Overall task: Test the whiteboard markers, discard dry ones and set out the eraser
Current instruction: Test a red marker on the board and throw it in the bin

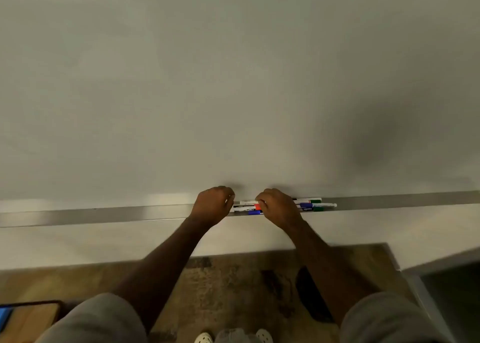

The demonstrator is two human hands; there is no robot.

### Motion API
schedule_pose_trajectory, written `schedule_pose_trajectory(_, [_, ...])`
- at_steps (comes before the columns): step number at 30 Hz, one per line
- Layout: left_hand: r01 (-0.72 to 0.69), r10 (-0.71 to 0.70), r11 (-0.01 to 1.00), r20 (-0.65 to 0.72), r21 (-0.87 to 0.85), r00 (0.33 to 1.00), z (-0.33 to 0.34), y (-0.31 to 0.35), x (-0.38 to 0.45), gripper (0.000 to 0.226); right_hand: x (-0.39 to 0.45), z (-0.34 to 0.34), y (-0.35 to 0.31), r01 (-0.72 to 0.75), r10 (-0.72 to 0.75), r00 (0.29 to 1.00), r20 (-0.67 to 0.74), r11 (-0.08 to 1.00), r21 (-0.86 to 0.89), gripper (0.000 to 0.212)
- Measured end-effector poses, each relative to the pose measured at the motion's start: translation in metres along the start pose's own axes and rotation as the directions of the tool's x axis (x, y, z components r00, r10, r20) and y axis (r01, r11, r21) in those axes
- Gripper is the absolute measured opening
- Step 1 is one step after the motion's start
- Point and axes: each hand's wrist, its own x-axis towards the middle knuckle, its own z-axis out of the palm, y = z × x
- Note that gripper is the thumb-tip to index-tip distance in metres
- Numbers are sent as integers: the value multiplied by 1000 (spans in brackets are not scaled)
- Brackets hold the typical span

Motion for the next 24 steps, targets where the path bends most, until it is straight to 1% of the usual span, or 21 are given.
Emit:
schedule_pose_trajectory(1, [21, -22, 1000, 40, 22, 999, 4, 0, 3, 23, 2, 4, 1, -11, 11, 1000, 22, 1000, -4, 24])
schedule_pose_trajectory(3, [40, -44, 998, 79, 40, 996, 15, 0, 10, 25, 5, 12, 5, -19, 19, 1000, 17, 1000, 7, 24])
schedule_pose_trajectory(5, [57, -67, 996, 150, 72, 986, 25, 2, 14, 27, 7, 20, 7, -30, 31, 999, 35, 999, -10, 25])
schedule_pose_trajectory(7, [37, -61, 992, 200, 119, 978, 35, 2, 19, 27, 10, 28, 11, -34, 35, 999, 38, 999, -19, 26])
schedule_pose_trajectory(11, [-13, -45, 979, 282, 202, 958, 54, 6, 27, 24, 13, 45, 22, -58, 57, 998, -17, 998, -30, 23])
schedule_pose_trajectory(14, [-16, -57, 975, 321, 222, 945, 68, 6, 32, 24, 15, 56, 29, -78, 77, 997, -13, 995, -68, 21])
schedule_pose_trajectory(17, [-49, -57, 960, 362, 277, 930, 79, 4, 36, 27, 16, 64, 33, -105, 108, 994, 28, 990, -93, 27])
schedule_pose_trajectory(19, [-77, -51, 948, 386, 310, 921, 84, 4, 38, 27, 16, 68, 33, -109, 111, 994, 23, 989, -98, 29])
schedule_pose_trajectory(24, [-88, -45, 944, 387, 319, 921, 92, 6, 41, 33, 19, 74, 33, -116, 118, 993, 14, 989, -88, 35])
